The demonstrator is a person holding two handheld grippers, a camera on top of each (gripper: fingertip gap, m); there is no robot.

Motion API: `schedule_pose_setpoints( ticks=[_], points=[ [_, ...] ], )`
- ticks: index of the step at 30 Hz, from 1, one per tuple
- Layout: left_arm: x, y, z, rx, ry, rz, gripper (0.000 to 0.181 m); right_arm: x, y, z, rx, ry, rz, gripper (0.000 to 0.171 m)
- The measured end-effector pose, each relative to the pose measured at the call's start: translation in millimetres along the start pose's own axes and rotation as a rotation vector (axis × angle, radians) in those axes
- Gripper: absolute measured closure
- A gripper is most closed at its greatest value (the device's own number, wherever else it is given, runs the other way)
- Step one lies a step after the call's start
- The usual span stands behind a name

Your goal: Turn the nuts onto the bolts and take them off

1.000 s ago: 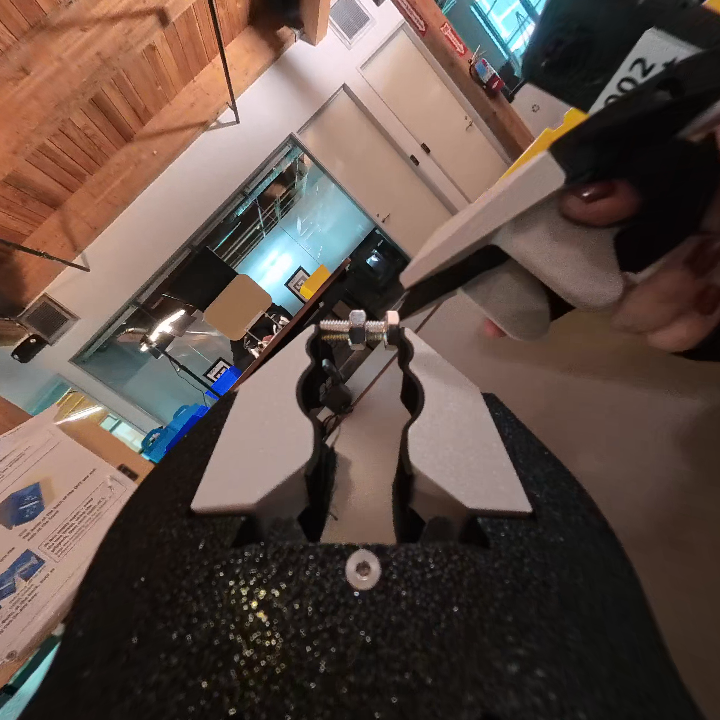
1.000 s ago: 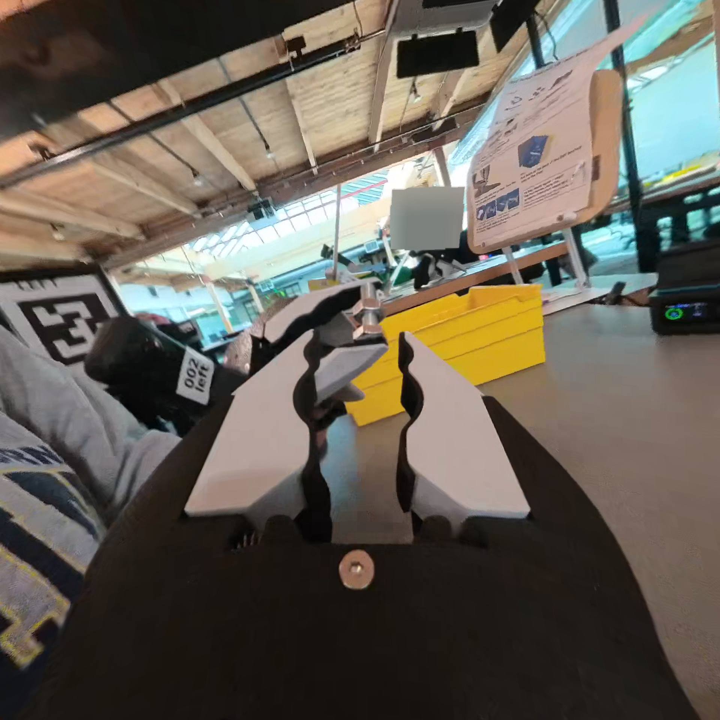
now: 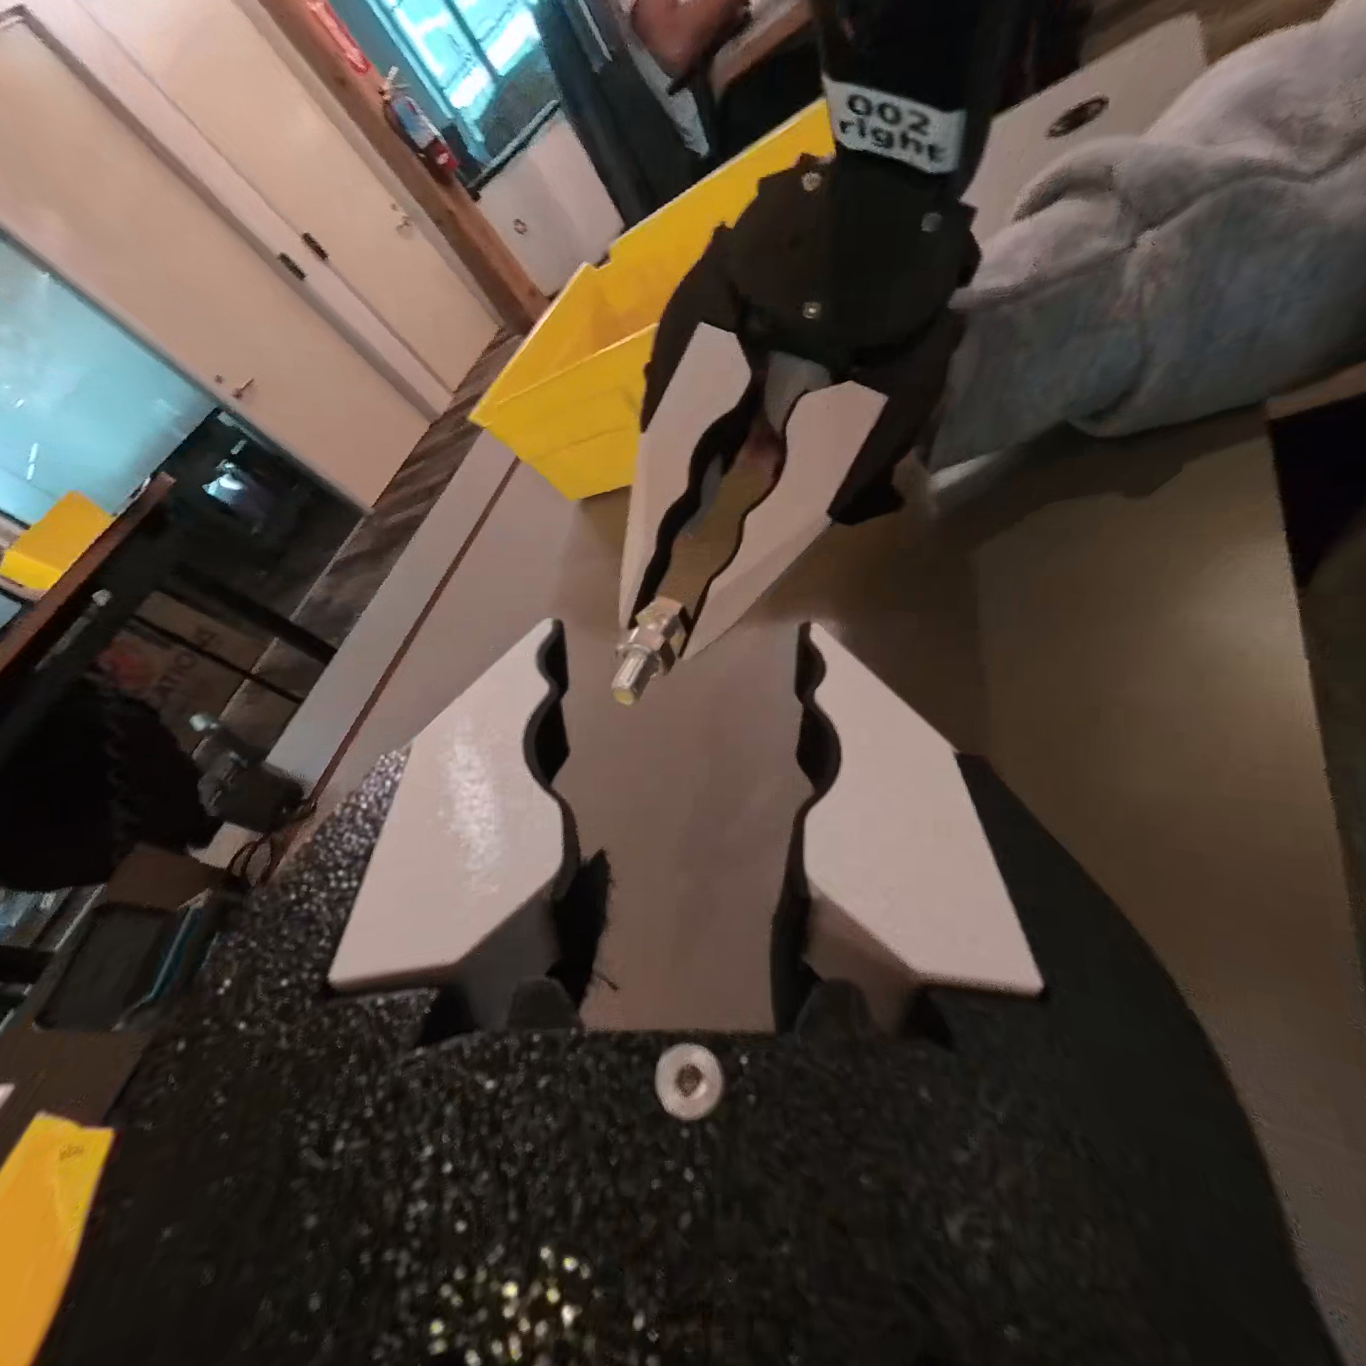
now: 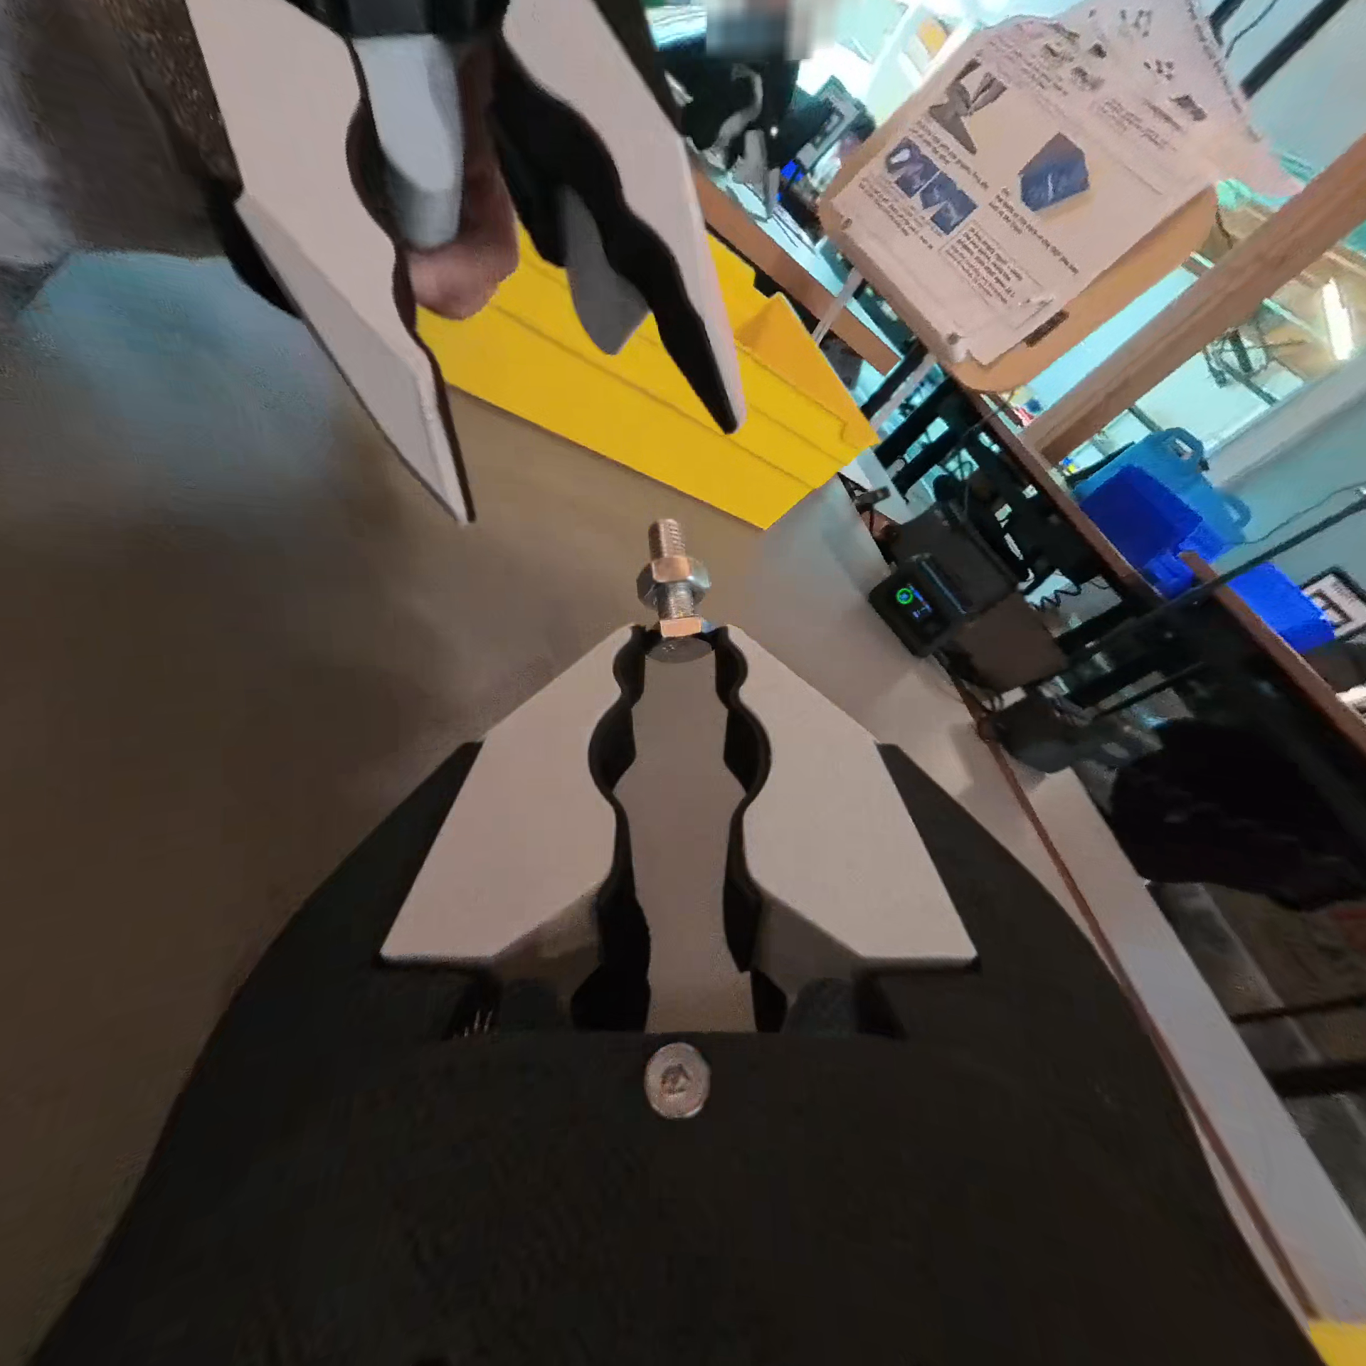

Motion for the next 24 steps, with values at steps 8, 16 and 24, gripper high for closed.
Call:
schedule_pose_setpoints(
  ticks=[8,16,24],
  points=[
    [18,-25,-14,-0.234,-0.297,0.115,0.105,-16,11,2,0.102,0.102,0.080,0.154],
    [22,-6,-4,0.011,-0.265,0.126,0.110,-10,4,3,0.070,0.116,0.029,0.154],
    [22,-13,2,-0.012,-0.295,0.159,0.103,-12,5,4,0.079,0.144,0.013,0.154]
  ],
)
Point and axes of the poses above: each gripper's, where its closed fingertips meet, z back along the fingers, y out of its top, x = y × z across the jaws, the point moved 7 cm from there along z, back along the fingers, and after that the axes turned 1 degree about x, right-handed, at the moved point
